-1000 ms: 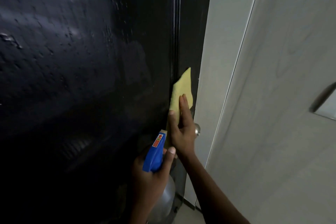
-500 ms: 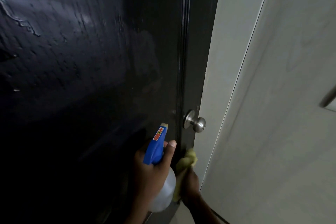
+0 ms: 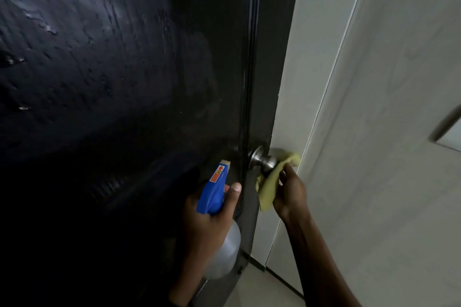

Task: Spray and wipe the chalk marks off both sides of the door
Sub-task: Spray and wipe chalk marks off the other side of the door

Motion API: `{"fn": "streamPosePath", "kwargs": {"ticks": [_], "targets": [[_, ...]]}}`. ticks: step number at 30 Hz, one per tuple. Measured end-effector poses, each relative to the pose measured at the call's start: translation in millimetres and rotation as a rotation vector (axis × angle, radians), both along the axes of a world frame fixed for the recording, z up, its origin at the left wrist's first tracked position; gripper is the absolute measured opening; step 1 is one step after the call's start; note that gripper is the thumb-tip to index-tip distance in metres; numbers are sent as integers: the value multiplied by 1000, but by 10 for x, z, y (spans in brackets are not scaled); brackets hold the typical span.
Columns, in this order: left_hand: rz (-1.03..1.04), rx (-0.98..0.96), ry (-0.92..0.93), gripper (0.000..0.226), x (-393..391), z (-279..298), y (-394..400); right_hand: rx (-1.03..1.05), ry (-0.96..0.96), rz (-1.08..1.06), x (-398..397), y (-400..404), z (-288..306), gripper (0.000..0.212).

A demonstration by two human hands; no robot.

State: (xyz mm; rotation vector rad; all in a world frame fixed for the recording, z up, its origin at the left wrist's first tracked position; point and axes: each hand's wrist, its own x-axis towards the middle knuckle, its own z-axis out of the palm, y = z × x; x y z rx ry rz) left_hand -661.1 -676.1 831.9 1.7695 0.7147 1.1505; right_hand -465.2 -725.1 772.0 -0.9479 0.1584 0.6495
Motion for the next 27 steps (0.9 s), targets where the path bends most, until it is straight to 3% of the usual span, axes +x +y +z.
{"fn": "streamPosePath", "kwargs": {"ticks": [4, 8, 10, 13, 15, 19, 22, 27], "targets": [[-9, -33, -15, 48, 19, -15, -2, -226, -207, -65, -54, -42, 19, 19], [22, -5, -31, 45, 40, -7, -16, -312, -300, -114, -6, -79, 98, 36], [31, -27, -39, 44, 53, 0, -27, -505, -584, -90, -23, -49, 112, 41], [29, -47, -32, 38, 67, 7, -28, -1025, -1180, 50, 47, 81, 66, 53], [22, -56, -42, 41, 79, 1, -30, -1126, -1327, 153, 144, 159, 89, 60], [43, -68, -51, 46, 83, -27, -39, -1074, -1417, 350, 289, 185, 70, 62], [51, -60, -47, 47, 94, -38, -45, -1105, -1499, 250, 262, 205, -21, 42], [43, -66, -56, 45, 109, -54, -63, -1176, -1209, 261, 330, 331, 156, 38]]}}
